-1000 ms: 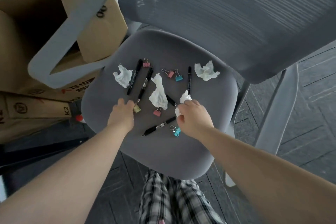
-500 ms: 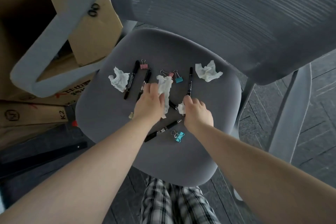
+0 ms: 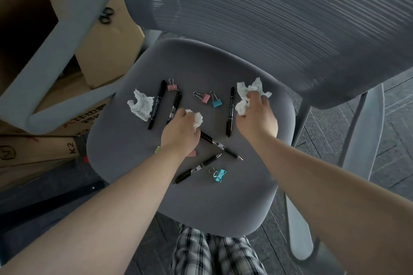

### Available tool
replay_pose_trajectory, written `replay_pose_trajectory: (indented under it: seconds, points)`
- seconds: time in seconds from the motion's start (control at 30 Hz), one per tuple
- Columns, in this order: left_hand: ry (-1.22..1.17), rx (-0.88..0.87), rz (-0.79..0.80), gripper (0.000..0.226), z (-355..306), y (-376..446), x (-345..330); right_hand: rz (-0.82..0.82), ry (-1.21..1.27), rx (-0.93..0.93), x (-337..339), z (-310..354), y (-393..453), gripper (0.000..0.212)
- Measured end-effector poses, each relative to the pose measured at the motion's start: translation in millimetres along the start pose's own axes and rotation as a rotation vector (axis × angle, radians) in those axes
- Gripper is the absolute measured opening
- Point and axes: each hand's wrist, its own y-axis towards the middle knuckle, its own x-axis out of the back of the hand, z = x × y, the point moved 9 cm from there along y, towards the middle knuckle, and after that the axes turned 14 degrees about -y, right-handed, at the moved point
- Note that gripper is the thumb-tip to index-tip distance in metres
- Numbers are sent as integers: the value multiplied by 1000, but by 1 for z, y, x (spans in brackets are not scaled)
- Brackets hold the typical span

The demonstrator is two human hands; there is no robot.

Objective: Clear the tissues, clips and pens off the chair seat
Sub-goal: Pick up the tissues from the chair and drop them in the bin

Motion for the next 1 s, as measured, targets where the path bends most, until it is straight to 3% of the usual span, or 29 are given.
replay_pose_trajectory:
  seconds: [0.13,0.2,0.4,0.47,0.63,0.83,1.0]
  points:
    - [7,-61,-193,20,1,4,48,3,-84,-10,0,5,13,55]
    - [35,6,-246,20,17,10,67,54,-93,-51,-6,6,19,65]
    - [13,242,-200,32,71,29,74,115,-139,-95,-25,11,34,84]
    - [-12,254,-188,31,79,31,69,145,-137,-88,-36,12,37,81]
    - [-62,258,-228,26,87,37,68,118,-4,-199,-40,3,44,49]
    - [-137,244,-217,25,84,35,73,73,-7,-216,-27,1,35,36]
    - [-138,240,-175,25,75,24,86,50,29,-72,-6,34,22,26]
